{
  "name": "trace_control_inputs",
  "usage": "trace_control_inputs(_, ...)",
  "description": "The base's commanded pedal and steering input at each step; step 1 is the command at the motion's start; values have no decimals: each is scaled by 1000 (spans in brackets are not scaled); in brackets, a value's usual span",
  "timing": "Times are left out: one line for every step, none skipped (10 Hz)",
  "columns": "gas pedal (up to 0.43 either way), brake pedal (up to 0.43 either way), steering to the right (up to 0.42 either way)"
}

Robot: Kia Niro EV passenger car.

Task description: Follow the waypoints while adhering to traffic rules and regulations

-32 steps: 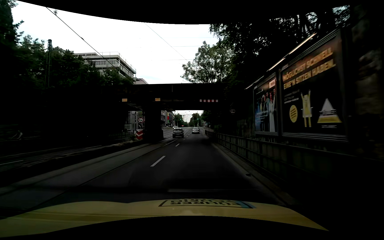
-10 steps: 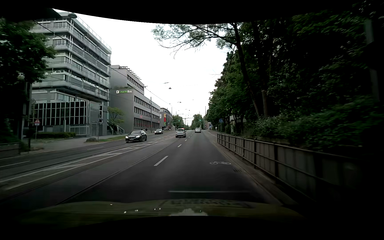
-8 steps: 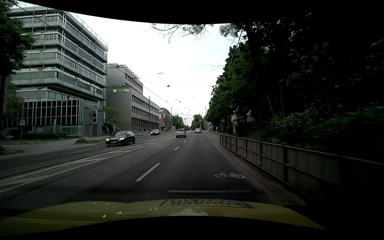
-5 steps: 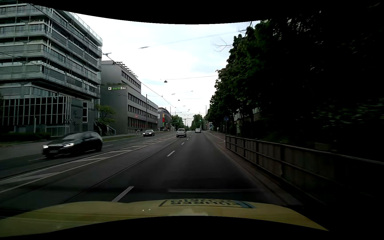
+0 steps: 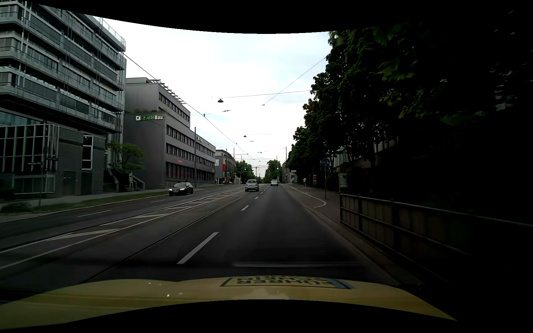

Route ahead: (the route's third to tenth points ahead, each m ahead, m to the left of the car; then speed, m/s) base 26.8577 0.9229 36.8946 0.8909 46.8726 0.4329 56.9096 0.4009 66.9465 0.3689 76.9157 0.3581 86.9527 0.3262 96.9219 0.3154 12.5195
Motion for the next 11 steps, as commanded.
trace_control_inputs(98, 0, 2)
trace_control_inputs(98, 0, 1)
trace_control_inputs(98, 0, 0)
trace_control_inputs(98, 0, 0)
trace_control_inputs(98, 0, 0)
trace_control_inputs(87, 0, 1)
trace_control_inputs(87, 0, 1)
trace_control_inputs(87, 0, 1)
trace_control_inputs(67, 0, 1)
trace_control_inputs(67, 0, 0)
trace_control_inputs(67, 0, 0)
